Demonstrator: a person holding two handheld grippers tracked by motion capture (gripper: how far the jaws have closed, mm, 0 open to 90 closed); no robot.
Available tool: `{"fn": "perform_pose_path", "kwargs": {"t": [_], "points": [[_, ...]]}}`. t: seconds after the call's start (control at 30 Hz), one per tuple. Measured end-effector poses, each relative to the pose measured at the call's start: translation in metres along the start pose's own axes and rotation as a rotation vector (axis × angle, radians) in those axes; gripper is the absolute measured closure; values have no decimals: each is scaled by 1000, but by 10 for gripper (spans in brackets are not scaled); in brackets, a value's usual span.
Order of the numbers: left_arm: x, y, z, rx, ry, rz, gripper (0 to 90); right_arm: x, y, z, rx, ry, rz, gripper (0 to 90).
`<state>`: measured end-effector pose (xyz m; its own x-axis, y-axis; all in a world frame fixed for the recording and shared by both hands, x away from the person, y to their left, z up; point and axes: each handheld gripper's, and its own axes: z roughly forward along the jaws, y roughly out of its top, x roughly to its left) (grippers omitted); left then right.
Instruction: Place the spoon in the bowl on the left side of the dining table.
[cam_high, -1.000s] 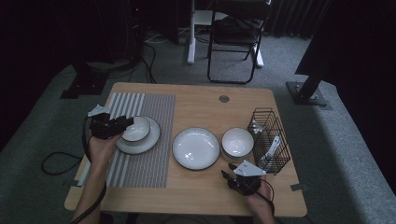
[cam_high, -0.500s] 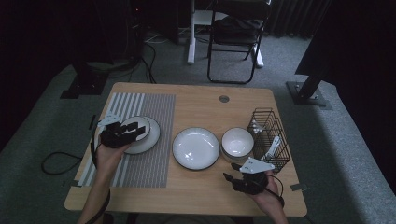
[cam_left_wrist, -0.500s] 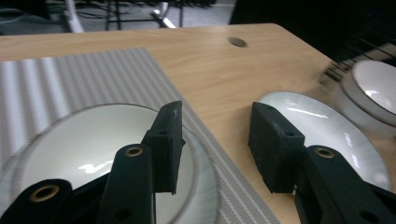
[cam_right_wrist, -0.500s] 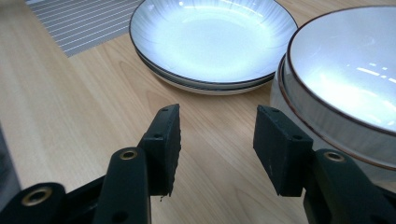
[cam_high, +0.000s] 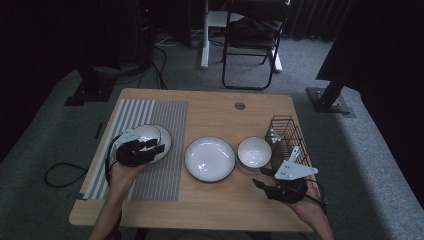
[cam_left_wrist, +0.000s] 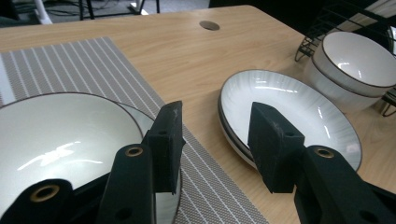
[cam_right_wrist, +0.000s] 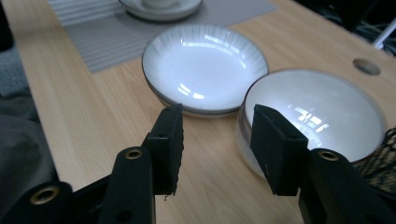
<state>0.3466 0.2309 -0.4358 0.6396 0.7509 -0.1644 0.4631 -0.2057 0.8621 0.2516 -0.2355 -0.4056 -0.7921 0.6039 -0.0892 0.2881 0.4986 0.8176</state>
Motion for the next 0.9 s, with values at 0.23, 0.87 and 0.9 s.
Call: {"fn": "perform_pose_path", "kwargs": {"t": [0.23,0.87,0.9], "points": [[-10,-9,5,20,-29,14,564,-15,12,-27,-42,21,-1,592],[-26,-38,15,65,-80,16,563,-36,-12,-55,-119,-134,25,609],[-26,-39,16,70,-81,17,563,-37,-13,-55,-119,-143,23,609]]}}
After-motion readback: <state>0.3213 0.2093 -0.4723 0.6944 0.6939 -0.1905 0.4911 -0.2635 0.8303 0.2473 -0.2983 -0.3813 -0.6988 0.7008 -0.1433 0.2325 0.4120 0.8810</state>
